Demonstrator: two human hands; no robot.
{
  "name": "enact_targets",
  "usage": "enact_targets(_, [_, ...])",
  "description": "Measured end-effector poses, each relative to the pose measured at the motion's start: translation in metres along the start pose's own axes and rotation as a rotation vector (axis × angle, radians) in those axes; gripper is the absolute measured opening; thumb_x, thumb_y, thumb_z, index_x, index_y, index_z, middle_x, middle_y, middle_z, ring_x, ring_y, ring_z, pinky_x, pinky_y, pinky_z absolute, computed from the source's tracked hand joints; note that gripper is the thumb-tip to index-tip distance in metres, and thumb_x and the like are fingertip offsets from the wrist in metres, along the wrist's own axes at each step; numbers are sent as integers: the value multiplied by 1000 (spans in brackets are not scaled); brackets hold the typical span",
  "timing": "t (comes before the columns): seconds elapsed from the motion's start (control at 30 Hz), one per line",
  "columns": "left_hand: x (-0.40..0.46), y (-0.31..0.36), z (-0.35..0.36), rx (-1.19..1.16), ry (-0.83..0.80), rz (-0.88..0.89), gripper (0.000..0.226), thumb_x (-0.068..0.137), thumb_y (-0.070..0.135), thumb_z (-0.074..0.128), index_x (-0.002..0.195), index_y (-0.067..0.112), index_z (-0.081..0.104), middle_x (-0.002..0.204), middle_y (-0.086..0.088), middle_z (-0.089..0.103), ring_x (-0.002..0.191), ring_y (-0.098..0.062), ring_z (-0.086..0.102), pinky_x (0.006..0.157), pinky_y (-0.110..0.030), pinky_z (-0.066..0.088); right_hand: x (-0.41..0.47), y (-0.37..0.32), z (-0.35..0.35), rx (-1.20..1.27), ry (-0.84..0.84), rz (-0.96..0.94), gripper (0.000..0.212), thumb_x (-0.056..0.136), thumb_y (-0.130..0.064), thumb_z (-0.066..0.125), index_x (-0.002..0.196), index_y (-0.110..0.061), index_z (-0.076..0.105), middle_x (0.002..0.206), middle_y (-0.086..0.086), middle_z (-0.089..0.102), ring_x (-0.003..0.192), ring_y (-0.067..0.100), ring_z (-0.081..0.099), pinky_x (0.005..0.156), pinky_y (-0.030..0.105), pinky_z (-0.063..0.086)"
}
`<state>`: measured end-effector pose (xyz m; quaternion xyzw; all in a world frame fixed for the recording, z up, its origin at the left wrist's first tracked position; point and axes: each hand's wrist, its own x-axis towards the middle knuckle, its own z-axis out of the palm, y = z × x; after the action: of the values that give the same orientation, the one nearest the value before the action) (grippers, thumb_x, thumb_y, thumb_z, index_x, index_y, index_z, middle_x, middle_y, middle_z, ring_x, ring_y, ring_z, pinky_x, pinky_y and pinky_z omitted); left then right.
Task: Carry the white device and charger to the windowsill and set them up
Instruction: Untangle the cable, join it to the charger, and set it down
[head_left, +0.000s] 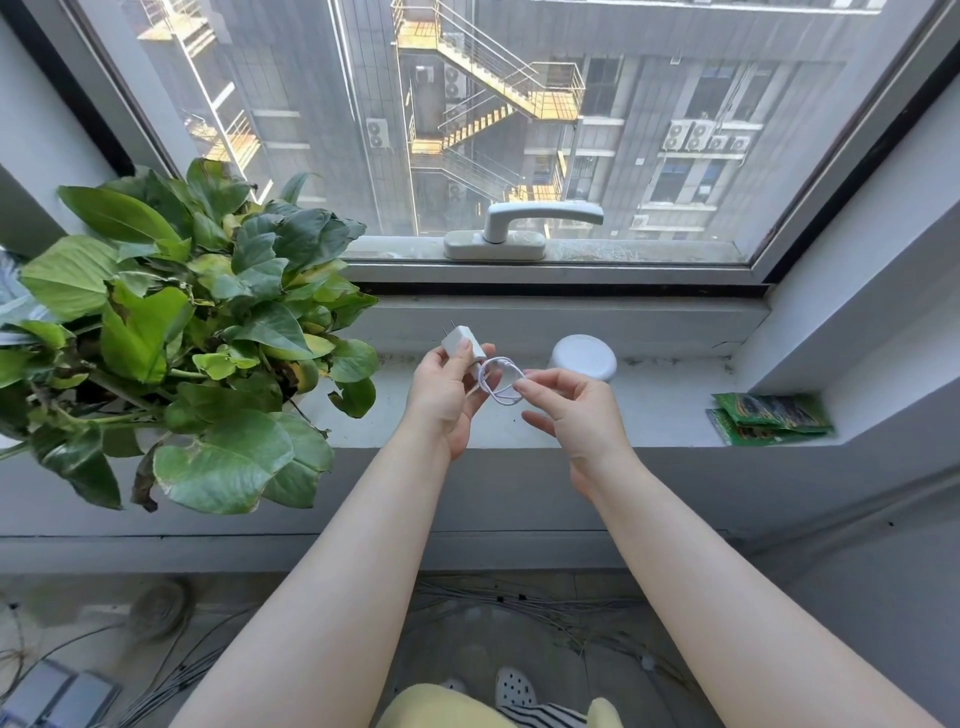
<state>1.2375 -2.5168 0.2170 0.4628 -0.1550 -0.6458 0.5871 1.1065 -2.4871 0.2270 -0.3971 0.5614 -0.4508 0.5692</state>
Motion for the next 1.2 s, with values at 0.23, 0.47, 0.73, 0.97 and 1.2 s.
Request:
enact_targets(0.23, [-1,-2,2,-3,-79,-32,20,99,20,46,104,3,55,93,-6,67,77,-18,62,79,-31,55,1,0,-2,-9,-69,22,7,84,-10,68,78,-6,67,80,8,69,82,17,67,71,26,59])
enact_targets(0.47, [-4,-3,5,21,-184,-36,18,99,21,45,96,10,59,92,-3,71,73,-12,70,85,-36,54,7,-2,7,-187,131,-59,30,75,-25,78,82,-15,50,84,3,57,74,17,62,53,21,48])
enact_targets(0.73, [-5,3,2,92,-191,-39,29,100,25,40,92,8,61,64,3,70,52,-11,56,63,-27,43,5,-10,6,92,-86,167,29,91,-41,56,99,-14,64,62,0,60,44,9,50,48,19,44])
enact_targets(0.97, [-2,1,-1,59,-151,-67,17,99,20,45,92,10,57,75,-1,64,64,-12,52,70,-31,44,10,-11,6,14,-90,95,30,87,-39,63,98,-11,66,67,-1,60,49,7,52,54,19,47])
enact_targets(1.2, [0,8,-6,33,-234,-119,16,88,-8,44,94,3,54,91,-9,60,79,-17,59,72,-27,53,12,-4,1,-100,-38,-27,13,90,-20,61,79,-15,66,73,-2,67,59,5,56,51,11,45])
